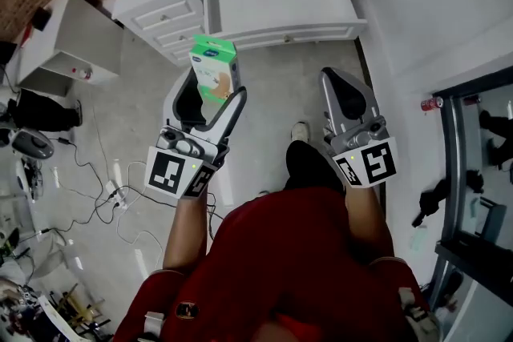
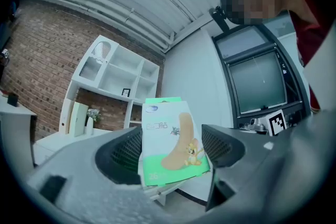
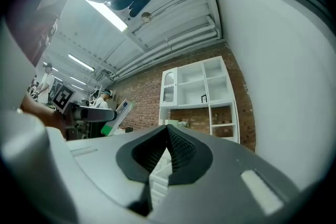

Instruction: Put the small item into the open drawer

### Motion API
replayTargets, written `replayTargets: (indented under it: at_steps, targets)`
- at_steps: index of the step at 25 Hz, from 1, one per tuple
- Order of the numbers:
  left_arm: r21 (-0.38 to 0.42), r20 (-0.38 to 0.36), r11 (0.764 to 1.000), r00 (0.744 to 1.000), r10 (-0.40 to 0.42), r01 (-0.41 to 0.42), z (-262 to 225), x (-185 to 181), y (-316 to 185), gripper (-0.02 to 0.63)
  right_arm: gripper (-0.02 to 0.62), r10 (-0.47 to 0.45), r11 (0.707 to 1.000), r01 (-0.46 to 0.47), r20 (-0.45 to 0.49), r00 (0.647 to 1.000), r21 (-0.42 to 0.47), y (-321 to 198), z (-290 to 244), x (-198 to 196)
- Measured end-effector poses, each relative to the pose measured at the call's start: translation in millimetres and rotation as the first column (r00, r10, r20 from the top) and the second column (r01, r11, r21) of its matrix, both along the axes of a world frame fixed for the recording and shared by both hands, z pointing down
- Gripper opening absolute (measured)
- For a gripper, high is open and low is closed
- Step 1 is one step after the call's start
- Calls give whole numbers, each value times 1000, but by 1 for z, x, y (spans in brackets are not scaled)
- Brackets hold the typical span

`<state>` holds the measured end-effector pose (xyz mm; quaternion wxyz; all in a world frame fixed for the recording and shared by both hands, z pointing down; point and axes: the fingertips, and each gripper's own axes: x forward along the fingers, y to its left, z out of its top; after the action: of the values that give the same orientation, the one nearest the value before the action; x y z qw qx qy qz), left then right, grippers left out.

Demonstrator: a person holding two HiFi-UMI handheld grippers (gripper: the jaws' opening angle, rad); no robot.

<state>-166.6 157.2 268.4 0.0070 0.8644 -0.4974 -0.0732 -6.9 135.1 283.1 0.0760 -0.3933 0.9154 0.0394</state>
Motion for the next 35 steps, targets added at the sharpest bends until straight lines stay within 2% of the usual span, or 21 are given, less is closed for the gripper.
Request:
replayTargets:
  at_steps: [8, 15, 18, 21, 25, 35]
  targets:
    - [-38, 43, 997, 997, -65, 67, 10, 32, -132, 359, 12, -72, 997, 72, -13, 997, -9, -140, 7, 33]
    - [-92, 95, 990, 991, -99, 108, 29, 56, -222, 359, 12, -124, 991, 124, -4, 992, -45, -229, 21, 58]
    - [-123, 105, 987, 990, -92, 105, 36, 58, -237, 359, 12, -125, 991, 125, 5, 992, -52, -242, 22, 59]
    - [-135, 73, 987, 994, -75, 85, 36, 62, -246, 359, 12, -127, 990, 127, 5, 992, -59, -245, 21, 57]
    - [-197, 144, 977, 988, -60, 88, 68, 59, -286, 359, 12, -111, 991, 111, 2, 994, -78, -277, 33, 60]
    - [-295, 195, 955, 978, 69, -9, 125, 44, -355, 359, 12, -57, 995, 52, -53, 997, -90, -332, 37, 28]
